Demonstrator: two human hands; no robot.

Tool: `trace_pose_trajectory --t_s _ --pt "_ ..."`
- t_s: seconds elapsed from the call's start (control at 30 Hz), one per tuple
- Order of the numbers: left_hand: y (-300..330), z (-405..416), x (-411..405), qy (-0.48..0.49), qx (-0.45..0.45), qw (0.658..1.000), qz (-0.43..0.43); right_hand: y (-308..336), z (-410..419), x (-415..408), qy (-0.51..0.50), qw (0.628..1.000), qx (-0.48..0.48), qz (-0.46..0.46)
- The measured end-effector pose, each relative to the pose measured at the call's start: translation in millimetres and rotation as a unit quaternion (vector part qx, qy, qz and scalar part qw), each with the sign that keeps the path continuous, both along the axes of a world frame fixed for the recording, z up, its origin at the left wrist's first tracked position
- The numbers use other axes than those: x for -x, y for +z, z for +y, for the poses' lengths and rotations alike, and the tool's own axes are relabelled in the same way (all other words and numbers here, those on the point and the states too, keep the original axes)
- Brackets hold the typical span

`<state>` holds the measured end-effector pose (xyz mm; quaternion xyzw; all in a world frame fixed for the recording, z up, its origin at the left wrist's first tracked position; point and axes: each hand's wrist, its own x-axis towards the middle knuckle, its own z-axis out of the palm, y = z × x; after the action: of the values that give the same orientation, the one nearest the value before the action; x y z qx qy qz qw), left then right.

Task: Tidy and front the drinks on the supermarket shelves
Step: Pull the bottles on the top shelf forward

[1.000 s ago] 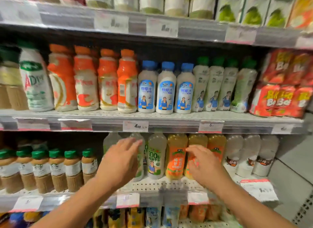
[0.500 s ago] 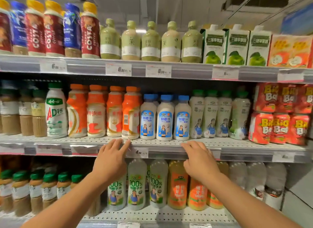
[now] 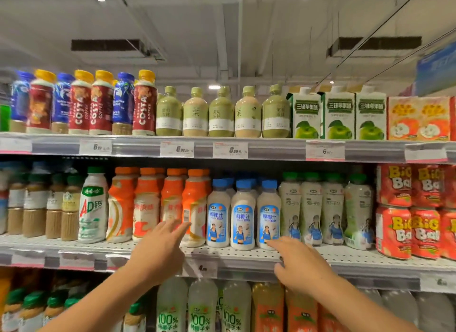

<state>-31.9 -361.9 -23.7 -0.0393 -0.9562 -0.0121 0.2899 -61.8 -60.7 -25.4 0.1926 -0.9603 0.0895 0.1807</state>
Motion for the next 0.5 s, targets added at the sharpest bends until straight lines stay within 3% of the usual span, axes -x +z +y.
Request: trace_pose_trajectory --t_s 0.13,0.23,0.33,0.5 --pt "79.7 -5.3 -3.4 -0.010 0.028 0.990 0.137 83.6 -8.9 -2.9 0.057 0.981 0.083 0.164" --pt "123.6 -13.1 1.2 -0.003 0.044 0.986 0.159 133.4 -30.1 -2.9 0.064 0.968 0.049 0.239" --pt "148.6 -28.4 10.8 0.006 0.047 0.987 0.155 158.4 -54.5 0.9 0.039 0.966 0.000 0.255" --pt "154.6 -59.0 27.2 -0.002 0.042 0.990 0.134 171.6 -89.3 10.8 0.001 0.966 0.016 0.258"
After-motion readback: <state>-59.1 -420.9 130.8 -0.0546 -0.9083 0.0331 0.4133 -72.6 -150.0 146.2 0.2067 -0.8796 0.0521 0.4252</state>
